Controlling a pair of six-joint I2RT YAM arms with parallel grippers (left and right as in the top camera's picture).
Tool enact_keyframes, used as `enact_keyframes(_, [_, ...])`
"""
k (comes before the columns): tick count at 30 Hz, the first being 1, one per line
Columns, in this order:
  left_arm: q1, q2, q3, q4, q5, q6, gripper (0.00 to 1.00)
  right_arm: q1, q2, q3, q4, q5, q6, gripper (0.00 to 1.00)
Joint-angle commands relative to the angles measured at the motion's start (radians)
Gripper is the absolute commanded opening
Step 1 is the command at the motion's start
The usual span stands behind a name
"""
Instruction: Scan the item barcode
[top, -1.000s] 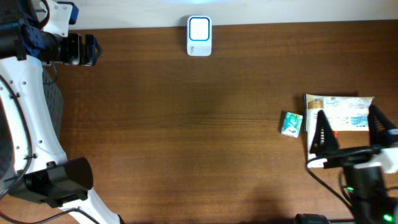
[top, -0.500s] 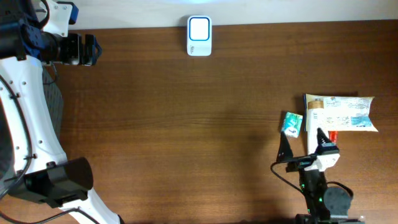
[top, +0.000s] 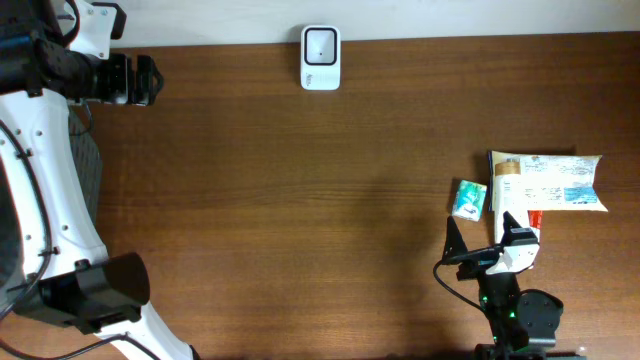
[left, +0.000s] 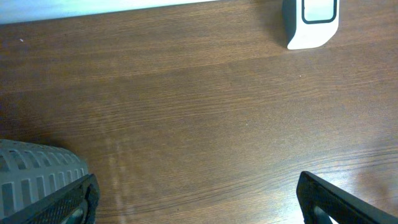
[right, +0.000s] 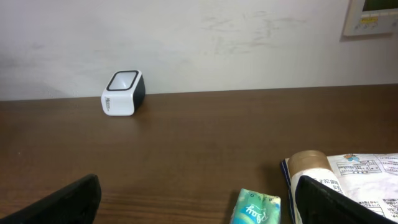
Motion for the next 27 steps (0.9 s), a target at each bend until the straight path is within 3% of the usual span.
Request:
enact_keyframes(1, [0.006, -0.015, 0.005, 0.002, 0.001, 0.012, 0.99, -0.005, -0.008, -0.005, -0.007, 0.002, 0.006, 0.99])
enact_keyframes(5, [0.001, -0.024, 0.000, 0.002, 0.001, 0.012, 0.99, -0.005, -0.008, -0.005, -0.007, 0.002, 0.006, 0.98])
enact_keyframes(7, [-0.020, -0.082, -0.086, 0.002, 0.001, 0.012, 0.99, -0.005, -0.008, -0.005, -0.007, 0.002, 0.006, 0.99])
enact_keyframes(12, [-0.025, -0.425, -0.624, 0.042, -0.005, 0.012, 0.99, -0.005, -0.008, -0.005, -0.007, 0.002, 0.006, 0.99])
enact_keyframes(15, [-0.036, -0.665, -0.997, 0.360, -0.016, 0.013, 0.99, -0.005, -0.008, -0.005, -0.007, 0.002, 0.006, 0.99])
enact_keyframes(16, [-0.063, -0.840, -1.268, 0.671, -0.021, 0.013, 0.99, -0.005, -0.008, -0.005, -0.007, 0.002, 0.006, 0.99])
enact_keyframes(20, [-0.111, -1.331, -1.965, 1.348, -0.021, 0.013, 0.99, -0.005, -0.008, -0.005, -0.007, 0.002, 0.006, 0.99])
enact_keyframes(22, [-0.111, -1.533, -2.181, 1.476, -0.021, 0.013, 0.99, -0.005, -0.008, -0.005, -0.007, 0.002, 0.006, 0.99])
enact_keyframes(27, [-0.113, -1.787, -2.351, 1.439, -0.026, 0.013, 0.99, -0.005, -0.008, -0.005, -0.007, 0.002, 0.006, 0.99])
